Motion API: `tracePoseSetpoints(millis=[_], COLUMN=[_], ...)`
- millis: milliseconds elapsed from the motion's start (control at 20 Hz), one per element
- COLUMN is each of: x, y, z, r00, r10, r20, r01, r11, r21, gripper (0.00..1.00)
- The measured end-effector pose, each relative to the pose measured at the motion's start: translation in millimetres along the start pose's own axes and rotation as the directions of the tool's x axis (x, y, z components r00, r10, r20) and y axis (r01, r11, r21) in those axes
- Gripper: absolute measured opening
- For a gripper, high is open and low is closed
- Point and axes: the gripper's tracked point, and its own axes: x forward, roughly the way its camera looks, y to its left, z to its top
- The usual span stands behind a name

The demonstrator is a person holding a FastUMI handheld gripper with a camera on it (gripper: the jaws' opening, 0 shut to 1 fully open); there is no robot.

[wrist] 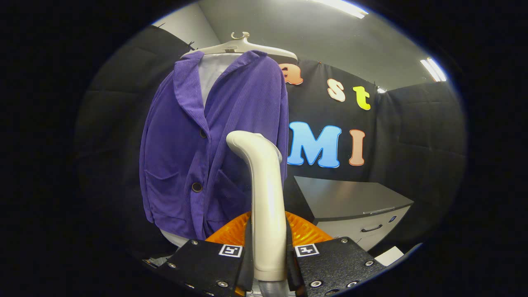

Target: Iron the clothes twice with a garment steamer, once on the left side and once on the right side.

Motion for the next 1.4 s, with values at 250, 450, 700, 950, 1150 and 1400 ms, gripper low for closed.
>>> tracePoseSetpoints(millis=[250, 450, 700, 950, 1150, 1400], x=[-3, -3, -11, -23, -41, -68], y=[4, 4, 6, 10, 15, 24], z=[-45, -70, -95, -129, -112, -47], r00=[0.998, 0.995, 0.988, 0.968, 0.968, 0.983], r10=[0.011, 0.019, 0.028, 0.064, 0.096, 0.141], r20=[-0.065, -0.101, -0.149, -0.242, -0.231, -0.117], r01=[-0.013, -0.021, -0.033, -0.072, -0.100, -0.140], r11=[1.000, 1.000, 0.999, 0.997, 0.995, 0.990], r21=[-0.029, -0.017, -0.034, -0.024, -0.008, 0.016], gripper=[0.32, 0.32, 0.32, 0.32, 0.32, 0.32])
